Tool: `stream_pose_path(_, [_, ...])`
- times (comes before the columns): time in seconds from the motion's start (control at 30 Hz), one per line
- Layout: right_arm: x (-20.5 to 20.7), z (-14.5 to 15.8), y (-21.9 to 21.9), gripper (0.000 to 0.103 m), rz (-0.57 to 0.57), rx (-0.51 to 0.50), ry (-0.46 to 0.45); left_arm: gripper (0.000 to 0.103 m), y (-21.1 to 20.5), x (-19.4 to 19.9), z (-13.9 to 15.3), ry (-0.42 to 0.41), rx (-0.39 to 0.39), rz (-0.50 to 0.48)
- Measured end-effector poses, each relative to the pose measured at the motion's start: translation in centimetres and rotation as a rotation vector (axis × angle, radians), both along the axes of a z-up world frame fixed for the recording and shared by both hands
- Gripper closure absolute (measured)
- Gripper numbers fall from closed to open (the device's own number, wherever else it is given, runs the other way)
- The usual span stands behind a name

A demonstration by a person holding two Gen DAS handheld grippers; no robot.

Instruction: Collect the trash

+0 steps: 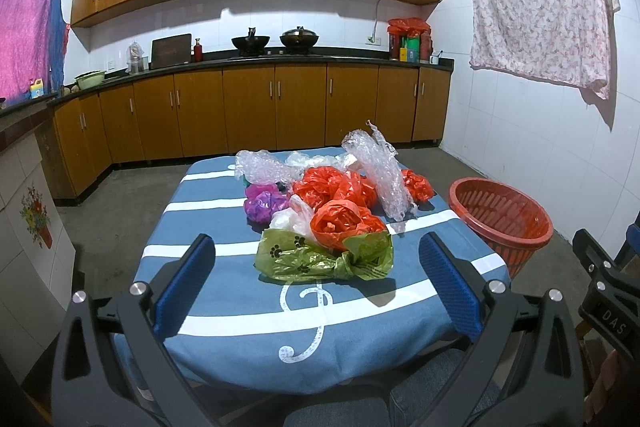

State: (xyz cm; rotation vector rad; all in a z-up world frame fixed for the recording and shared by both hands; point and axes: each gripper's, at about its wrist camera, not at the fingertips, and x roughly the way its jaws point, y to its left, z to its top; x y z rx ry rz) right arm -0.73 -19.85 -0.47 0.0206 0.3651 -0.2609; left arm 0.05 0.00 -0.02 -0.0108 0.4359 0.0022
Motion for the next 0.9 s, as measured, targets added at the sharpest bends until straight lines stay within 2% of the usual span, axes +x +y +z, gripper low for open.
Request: stream_pose_path(0.9, [0.33, -0.10, 0.22, 0.002, 0.001, 0.000, 0.003, 0.004, 0.00, 0.01, 0.00, 0.004, 0.001, 0.000])
